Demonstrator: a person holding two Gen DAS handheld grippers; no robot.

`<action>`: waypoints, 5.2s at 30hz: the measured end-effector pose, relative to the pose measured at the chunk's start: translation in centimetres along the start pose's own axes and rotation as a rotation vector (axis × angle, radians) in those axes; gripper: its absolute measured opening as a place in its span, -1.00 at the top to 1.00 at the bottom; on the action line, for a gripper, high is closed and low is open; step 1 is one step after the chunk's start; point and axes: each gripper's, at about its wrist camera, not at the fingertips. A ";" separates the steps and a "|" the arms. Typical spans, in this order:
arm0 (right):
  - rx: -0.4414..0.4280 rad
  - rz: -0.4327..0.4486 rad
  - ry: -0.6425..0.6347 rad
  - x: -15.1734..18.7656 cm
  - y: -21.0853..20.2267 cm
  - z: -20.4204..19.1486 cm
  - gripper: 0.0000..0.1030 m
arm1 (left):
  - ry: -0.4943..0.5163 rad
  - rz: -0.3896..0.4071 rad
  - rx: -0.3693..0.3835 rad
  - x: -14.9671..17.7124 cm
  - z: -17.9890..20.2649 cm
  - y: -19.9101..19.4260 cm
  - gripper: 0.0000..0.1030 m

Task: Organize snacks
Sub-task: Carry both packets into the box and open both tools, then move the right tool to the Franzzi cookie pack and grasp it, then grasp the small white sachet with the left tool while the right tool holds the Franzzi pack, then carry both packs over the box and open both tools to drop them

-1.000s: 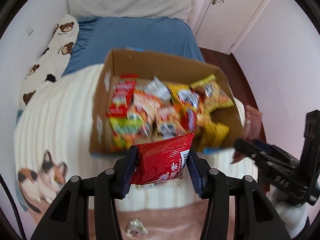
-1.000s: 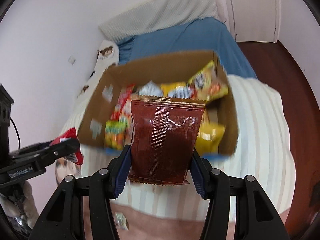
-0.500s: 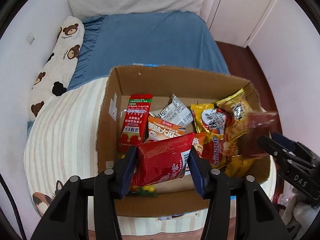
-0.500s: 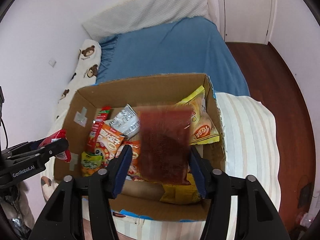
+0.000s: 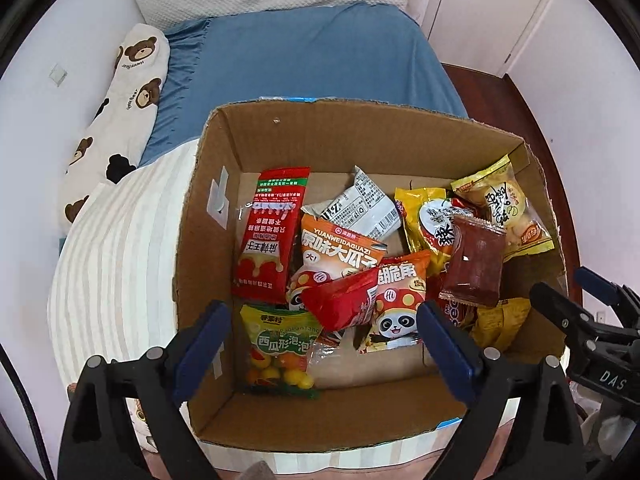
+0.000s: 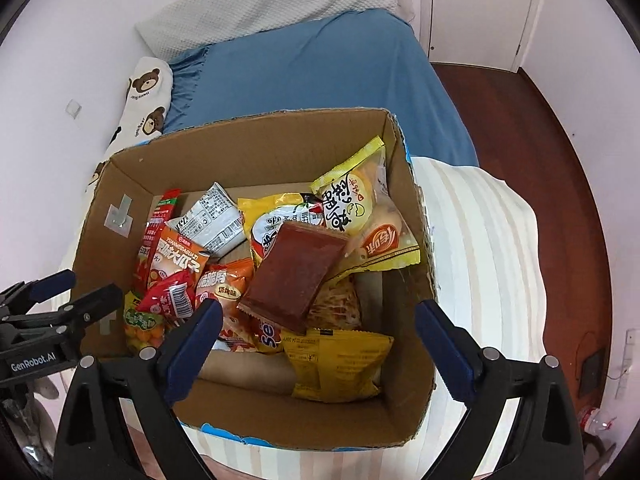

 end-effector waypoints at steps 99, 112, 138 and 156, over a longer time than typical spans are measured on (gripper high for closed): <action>-0.217 -0.442 -0.351 21.8 11.4 -7.4 -0.33 | -0.289 -0.330 -0.036 30.4 -9.1 10.4 -0.87; -0.160 -0.331 -0.288 19.5 12.3 -6.8 -0.32 | -0.234 -0.352 -0.045 30.5 -6.8 12.6 -0.10; -0.150 -0.431 -0.089 28.5 12.3 -9.1 -0.26 | -0.173 -0.350 -0.063 30.9 -5.6 12.2 -0.09; -0.350 -0.291 0.040 29.0 4.9 -8.5 -0.22 | -0.169 -0.265 0.150 26.8 -2.5 3.9 -0.08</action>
Point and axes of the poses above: each gripper's, at about its wrist camera, not at the fingertips, and y roughly the way its jaws point, z to its right, x to its underside, and after that the axes turned 9 degrees about -y, right-handed
